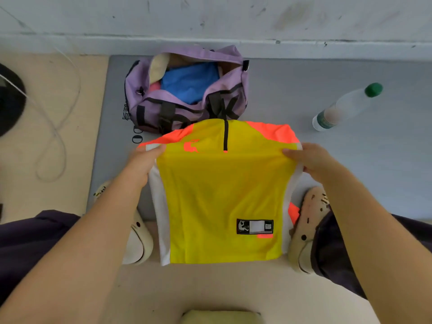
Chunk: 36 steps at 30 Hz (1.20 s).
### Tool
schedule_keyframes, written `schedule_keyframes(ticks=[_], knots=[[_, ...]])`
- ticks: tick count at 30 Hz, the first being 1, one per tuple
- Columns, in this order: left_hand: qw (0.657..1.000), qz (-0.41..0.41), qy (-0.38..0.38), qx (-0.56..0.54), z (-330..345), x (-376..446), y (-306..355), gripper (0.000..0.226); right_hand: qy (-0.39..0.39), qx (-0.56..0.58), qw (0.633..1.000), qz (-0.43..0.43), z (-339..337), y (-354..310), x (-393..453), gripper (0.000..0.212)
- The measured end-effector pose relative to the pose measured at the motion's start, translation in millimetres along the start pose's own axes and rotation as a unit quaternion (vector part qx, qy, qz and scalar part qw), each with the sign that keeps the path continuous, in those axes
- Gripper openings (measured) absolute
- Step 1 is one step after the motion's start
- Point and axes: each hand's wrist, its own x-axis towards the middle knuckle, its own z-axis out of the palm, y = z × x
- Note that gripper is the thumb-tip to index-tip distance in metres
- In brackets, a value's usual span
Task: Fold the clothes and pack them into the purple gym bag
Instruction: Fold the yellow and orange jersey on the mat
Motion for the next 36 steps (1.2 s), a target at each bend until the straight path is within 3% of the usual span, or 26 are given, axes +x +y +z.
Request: schedule_keyframes(ticks=[2, 3, 5, 7, 9, 11, 13, 15, 18, 20, 22, 24, 26, 32, 36], knots=[[0.997, 0.065, 0.037, -0.009, -8, -14, 21, 0.02, 0.063, 0.03, 0.997, -0.046, -9, -20, -11, 0.05], [0.995, 0.097, 0.034, -0.008, -14, -19, 28, 0.028, 0.08, 0.041, 0.993, -0.073, -14, -28, -18, 0.049], [0.988, 0.152, 0.018, 0.005, -27, -34, 50, 0.036, 0.065, 0.063, 0.987, -0.131, -24, -44, -33, 0.038], [0.981, 0.19, -0.035, 0.028, -38, -51, 70, 0.022, 0.022, 0.073, 0.982, -0.17, -31, -56, -47, 0.029], [0.97, 0.218, -0.081, 0.074, -46, -68, 84, 0.023, 0.012, 0.003, 0.982, -0.186, -35, -66, -58, 0.027], [0.949, 0.258, -0.088, 0.161, -54, -84, 97, 0.03, 0.029, -0.152, 0.967, -0.2, -38, -75, -67, 0.027], [0.924, 0.29, -0.067, 0.241, -60, -97, 106, 0.031, 0.065, -0.279, 0.931, -0.224, -41, -82, -75, 0.024], [0.913, 0.307, -0.018, 0.27, -67, -106, 110, 0.025, 0.096, -0.311, 0.916, -0.233, -45, -88, -85, 0.017], [0.892, 0.338, 0.061, 0.292, -79, -118, 114, 0.023, 0.124, -0.314, 0.91, -0.242, -53, -96, -103, 0.013], [0.873, 0.379, 0.063, 0.3, -86, -124, 114, 0.022, 0.121, -0.301, 0.904, -0.28, -57, -98, -116, 0.015], [0.891, 0.384, 0.017, 0.242, -89, -127, 112, 0.021, 0.086, -0.244, 0.918, -0.301, -58, -98, -130, 0.017], [0.938, 0.319, -0.048, 0.126, -88, -135, 110, 0.017, 0.017, -0.158, 0.943, -0.292, -56, -95, -144, 0.022], [0.957, 0.274, -0.079, 0.062, -82, -138, 108, 0.02, -0.035, -0.082, 0.955, -0.284, -52, -94, -156, 0.027], [0.95, 0.286, -0.084, 0.096, -60, -160, 123, 0.017, -0.028, -0.059, 0.956, -0.285, -37, -112, -168, 0.027], [0.901, 0.338, -0.226, 0.149, -25, -209, 140, 0.038, -0.07, -0.031, 0.934, -0.348, -1, -135, -188, 0.026]])
